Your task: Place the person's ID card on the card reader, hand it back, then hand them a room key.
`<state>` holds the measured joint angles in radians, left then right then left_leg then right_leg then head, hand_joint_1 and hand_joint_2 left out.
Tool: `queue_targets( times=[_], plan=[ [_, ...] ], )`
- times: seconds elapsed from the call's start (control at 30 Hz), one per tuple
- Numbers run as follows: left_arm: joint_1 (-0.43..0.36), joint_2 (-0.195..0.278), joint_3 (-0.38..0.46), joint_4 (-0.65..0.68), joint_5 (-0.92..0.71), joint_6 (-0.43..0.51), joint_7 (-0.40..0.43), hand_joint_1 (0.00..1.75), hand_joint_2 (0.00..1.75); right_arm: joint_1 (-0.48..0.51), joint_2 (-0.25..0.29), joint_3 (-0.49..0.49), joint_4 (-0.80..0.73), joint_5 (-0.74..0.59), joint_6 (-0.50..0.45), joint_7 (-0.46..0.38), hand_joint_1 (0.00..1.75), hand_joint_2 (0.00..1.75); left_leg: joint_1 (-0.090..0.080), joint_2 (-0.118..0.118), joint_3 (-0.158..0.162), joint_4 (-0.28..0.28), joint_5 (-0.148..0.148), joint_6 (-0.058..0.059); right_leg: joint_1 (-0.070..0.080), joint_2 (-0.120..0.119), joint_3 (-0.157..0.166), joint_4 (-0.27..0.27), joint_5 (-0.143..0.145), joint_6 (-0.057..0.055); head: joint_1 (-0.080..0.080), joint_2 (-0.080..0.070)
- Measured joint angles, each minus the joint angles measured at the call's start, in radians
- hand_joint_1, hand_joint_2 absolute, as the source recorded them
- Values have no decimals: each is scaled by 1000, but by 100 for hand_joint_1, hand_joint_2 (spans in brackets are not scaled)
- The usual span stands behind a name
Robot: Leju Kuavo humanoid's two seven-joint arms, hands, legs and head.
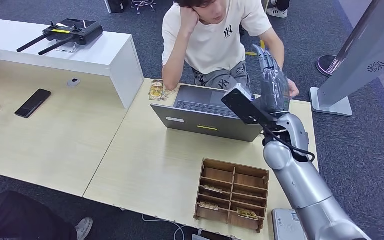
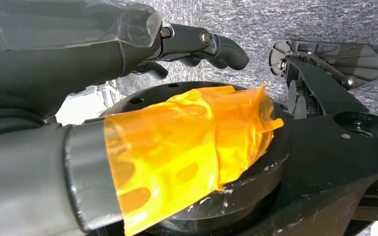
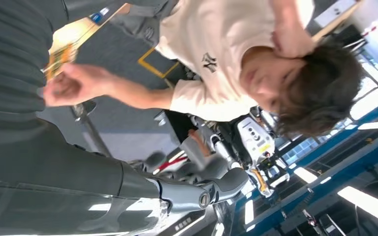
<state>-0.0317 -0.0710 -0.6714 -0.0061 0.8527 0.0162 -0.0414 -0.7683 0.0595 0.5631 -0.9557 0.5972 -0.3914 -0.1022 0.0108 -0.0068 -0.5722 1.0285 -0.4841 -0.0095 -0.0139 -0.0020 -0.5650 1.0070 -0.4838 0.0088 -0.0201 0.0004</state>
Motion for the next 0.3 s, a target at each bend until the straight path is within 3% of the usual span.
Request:
queue_targets(
  times=[0.1,0.3],
  plan=[
    [1,-5,0,0,9,0,-10,0,0,46,0,-26,-71,-95,19,-29,0,175,0,0,0,0,0,0,0,0,0,0,0,0,0,0],
    [9,-15,0,0,43,-2,-29,0,0,195,3,-100,-276,-447,127,-96,0,175,0,-1,0,0,-1,0,0,0,0,0,0,0,0,0]
  ],
)
